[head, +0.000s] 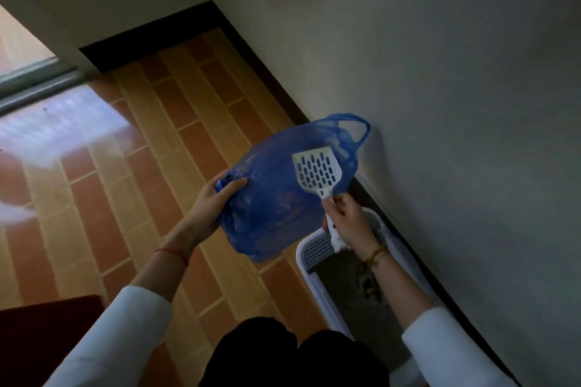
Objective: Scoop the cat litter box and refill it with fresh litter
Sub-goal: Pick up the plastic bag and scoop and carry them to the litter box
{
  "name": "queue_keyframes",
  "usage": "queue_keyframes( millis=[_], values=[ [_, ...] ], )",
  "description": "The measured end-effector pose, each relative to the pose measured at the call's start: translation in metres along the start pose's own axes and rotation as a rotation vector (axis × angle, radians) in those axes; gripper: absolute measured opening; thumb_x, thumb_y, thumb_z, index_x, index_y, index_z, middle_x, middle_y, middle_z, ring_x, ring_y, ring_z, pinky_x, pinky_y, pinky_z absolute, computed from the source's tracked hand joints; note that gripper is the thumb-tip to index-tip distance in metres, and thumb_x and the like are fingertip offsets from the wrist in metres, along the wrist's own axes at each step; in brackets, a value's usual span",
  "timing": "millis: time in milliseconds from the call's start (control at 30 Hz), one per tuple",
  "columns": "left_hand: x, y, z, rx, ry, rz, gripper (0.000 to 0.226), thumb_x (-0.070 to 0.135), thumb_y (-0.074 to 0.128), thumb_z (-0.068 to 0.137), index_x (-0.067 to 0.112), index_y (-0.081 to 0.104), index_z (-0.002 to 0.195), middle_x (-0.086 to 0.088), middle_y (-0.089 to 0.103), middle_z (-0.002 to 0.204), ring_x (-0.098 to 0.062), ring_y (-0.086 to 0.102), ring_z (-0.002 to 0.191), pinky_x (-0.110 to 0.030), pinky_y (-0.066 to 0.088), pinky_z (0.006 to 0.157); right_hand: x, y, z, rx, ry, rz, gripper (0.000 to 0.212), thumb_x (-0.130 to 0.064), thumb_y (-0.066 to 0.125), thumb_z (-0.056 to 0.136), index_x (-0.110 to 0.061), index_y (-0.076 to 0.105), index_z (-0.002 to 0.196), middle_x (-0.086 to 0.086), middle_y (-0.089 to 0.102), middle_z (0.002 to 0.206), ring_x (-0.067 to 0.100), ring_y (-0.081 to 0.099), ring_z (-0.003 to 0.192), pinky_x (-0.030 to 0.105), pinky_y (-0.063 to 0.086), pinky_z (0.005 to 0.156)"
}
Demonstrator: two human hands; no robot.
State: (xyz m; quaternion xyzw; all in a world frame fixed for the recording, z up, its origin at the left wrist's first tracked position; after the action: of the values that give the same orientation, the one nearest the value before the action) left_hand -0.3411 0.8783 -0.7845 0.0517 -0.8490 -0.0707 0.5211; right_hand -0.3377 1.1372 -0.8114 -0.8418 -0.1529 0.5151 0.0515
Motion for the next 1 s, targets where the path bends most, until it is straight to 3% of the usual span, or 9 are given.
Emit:
queue_keyframes(
  millis=[333,567,667,767,900,1000],
  values=[
    [-0.165,-0.025,0.098,0.036,-0.024,-0.065,0.039,0.024,0.059,0.091,0.013,0.055,0.128,-0.012,0.063,0.123,-0.031,0.063,0.109,-0.046,0.052,0.092,0.128,0.034,0.095,-0.036,0.003,-0.049,0.02,-0.029,0.054,0.095,-0.009,0.055,0.094,0.003,0.063,0.065,0.013,0.06,0.059,0.026,0.05,0.06],
    [-0.222,-0.027,0.099,0.161,-0.015,-0.051,0.032,0.027,0.065,0.087,0.016,0.062,0.116,-0.009,0.068,0.114,-0.025,0.067,0.103,-0.04,0.055,0.086,0.158,0.042,0.098,-0.044,-0.001,-0.003,0.025,-0.031,0.056,0.094,-0.006,0.055,0.099,0.006,0.065,0.068,0.018,0.064,0.063,0.033,0.055,0.065],
    [-0.233,-0.027,0.093,0.208,0.013,0.048,0.03,0.03,0.065,0.087,0.018,0.06,0.115,-0.007,0.067,0.113,-0.022,0.067,0.102,-0.033,0.057,0.081,0.164,0.044,0.088,-0.032,-0.001,0.008,0.027,-0.032,0.056,0.094,-0.005,0.055,0.101,0.006,0.066,0.068,0.016,0.065,0.062,0.027,0.055,0.062],
    [-0.242,-0.032,0.089,0.266,0.011,0.232,0.049,0.038,0.068,0.084,0.019,0.048,0.124,-0.003,0.061,0.118,-0.021,0.064,0.105,-0.034,0.058,0.079,0.17,0.048,0.081,-0.024,-0.013,0.001,0.026,-0.031,0.054,0.095,-0.006,0.055,0.102,0.006,0.066,0.069,0.014,0.065,0.061,0.024,0.054,0.06],
    [-0.235,-0.04,0.083,0.344,0.109,0.551,0.083,0.051,0.073,0.073,0.02,0.033,0.139,-0.003,0.047,0.133,-0.02,0.053,0.118,-0.042,0.052,0.093,0.176,0.05,0.073,-0.006,-0.038,-0.01,0.028,-0.033,0.054,0.094,-0.006,0.056,0.1,0.007,0.066,0.07,0.017,0.065,0.063,0.032,0.055,0.066],
    [-0.226,-0.04,0.078,0.37,0.155,0.646,0.088,0.053,0.072,0.073,0.017,0.03,0.142,-0.008,0.04,0.14,-0.022,0.046,0.125,-0.044,0.048,0.099,0.177,0.049,0.067,0.005,-0.04,-0.008,0.03,-0.035,0.054,0.094,-0.005,0.055,0.102,0.007,0.066,0.071,0.017,0.065,0.064,0.032,0.055,0.065]
  ],
)
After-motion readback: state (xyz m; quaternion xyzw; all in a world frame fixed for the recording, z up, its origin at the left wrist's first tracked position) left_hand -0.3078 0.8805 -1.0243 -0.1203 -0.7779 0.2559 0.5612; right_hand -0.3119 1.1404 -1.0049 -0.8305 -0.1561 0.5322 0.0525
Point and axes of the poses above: each hand's wrist, its own z-axis towards the middle knuckle, its own y-axis out of the palm, x = y × z, the point moved 7 cm from there along z, towards the middle knuckle
